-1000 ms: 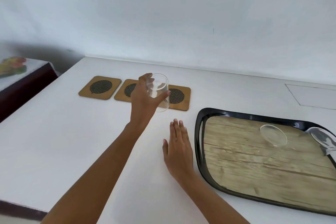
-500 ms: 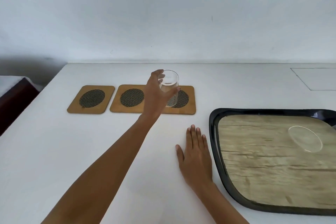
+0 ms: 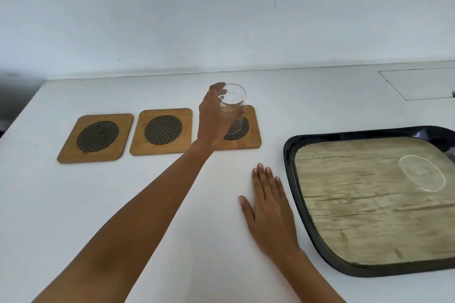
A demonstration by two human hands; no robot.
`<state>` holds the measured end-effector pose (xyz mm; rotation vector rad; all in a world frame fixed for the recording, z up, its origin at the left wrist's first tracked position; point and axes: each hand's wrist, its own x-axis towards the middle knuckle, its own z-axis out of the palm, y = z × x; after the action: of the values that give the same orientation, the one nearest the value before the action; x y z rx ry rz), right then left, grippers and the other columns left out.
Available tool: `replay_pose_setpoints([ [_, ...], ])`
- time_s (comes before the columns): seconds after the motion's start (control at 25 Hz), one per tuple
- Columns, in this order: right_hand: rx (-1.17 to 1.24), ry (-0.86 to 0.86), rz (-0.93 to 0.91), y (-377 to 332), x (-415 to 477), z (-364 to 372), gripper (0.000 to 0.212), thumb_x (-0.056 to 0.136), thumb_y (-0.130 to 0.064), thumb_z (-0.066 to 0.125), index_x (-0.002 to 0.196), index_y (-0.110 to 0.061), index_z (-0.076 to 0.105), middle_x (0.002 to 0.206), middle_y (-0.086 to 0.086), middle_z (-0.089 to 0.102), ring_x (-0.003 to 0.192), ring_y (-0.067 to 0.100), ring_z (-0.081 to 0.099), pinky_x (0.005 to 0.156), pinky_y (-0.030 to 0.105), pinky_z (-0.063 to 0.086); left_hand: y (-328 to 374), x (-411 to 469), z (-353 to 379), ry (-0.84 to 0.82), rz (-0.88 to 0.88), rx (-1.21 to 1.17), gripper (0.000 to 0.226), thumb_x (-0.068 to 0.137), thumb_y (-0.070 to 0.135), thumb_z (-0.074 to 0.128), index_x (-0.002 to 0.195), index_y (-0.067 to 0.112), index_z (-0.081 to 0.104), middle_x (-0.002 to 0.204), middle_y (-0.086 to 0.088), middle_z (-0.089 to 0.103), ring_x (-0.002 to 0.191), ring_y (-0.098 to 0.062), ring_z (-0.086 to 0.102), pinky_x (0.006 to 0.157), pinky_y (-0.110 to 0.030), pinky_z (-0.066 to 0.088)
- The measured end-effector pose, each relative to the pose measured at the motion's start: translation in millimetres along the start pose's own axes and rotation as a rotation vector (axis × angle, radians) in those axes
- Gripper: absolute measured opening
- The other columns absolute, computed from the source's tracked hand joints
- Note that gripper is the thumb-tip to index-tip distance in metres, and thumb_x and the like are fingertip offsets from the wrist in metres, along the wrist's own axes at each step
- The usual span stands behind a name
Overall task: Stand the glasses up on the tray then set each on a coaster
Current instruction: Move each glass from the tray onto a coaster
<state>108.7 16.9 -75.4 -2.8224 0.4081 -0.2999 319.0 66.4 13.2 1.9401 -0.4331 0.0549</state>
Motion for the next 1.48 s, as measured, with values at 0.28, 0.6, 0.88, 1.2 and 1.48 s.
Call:
replay_pose_setpoints([
  [0.28,0.006,0.014,0.009,-0.9,0.1,-1.5,0.065,0.099,-0.045,0.029,0.151,-0.005,0.023,0.16,0.009,0.021,0.149,0.021,0.014,0.119,0.038,0.014,-0.5,3.2,-2.0,-0.066,-0.017,0.024,0.08,0.07,0.028,0.084,0.136,0.01,0.042,0.13,-0.009,0.056,0.119,-0.023,0.053,0.097,-0.028,0.042],
  [0.6,0.115,-0.033,0.006,-6.2,0.5,-13.1,0.062,0.103,-0.035,0.035,0.153,-0.007,0.011,0.162,0.005,0.004,0.15,0.017,0.001,0.12,0.027,-0.005,27.6,-26.0,-18.5,0.09,-0.034,-0.057,0.069,0.081,0.039,0.073,0.139,0.017,0.043,0.14,-0.001,0.044,0.131,-0.014,0.04,0.106,-0.025,0.034],
  [0.88,0.348,0.232,-0.097,-10.9,-31.4,-58.8,0.051,0.095,0.002,0.047,0.145,-0.004,0.038,0.156,0.008,0.034,0.145,0.018,0.027,0.115,0.029,0.028,59.7,-84.4,-14.1,0.119,0.067,-0.156,0.056,0.082,0.038,0.071,0.131,0.021,0.049,0.131,0.009,0.053,0.121,-0.006,0.049,0.103,-0.028,0.042],
  [1.2,0.199,0.576,0.144,97.0,-92.2,-92.8,0.03,0.089,0.001,0.047,0.113,-0.004,0.064,0.111,0.01,0.062,0.104,0.022,0.055,0.095,0.019,0.038,97.4,-141.6,67.8,-0.261,0.076,-0.215,0.055,0.081,0.032,0.074,0.13,0.024,0.048,0.127,0.01,0.058,0.114,-0.005,0.057,0.101,-0.026,0.047],
  [1.48,0.155,0.639,0.511,172.4,-127.0,-96.2,0.035,0.08,0.004,0.041,0.104,-0.004,0.066,0.096,0.013,0.066,0.094,0.034,0.059,0.086,0.044,0.046,114.9,-192.2,156.4,-0.571,0.042,-0.076,0.083,0.076,0.04,0.076,0.144,0.023,0.031,0.147,0.0,0.038,0.133,-0.017,0.041,0.111,-0.035,0.036],
])
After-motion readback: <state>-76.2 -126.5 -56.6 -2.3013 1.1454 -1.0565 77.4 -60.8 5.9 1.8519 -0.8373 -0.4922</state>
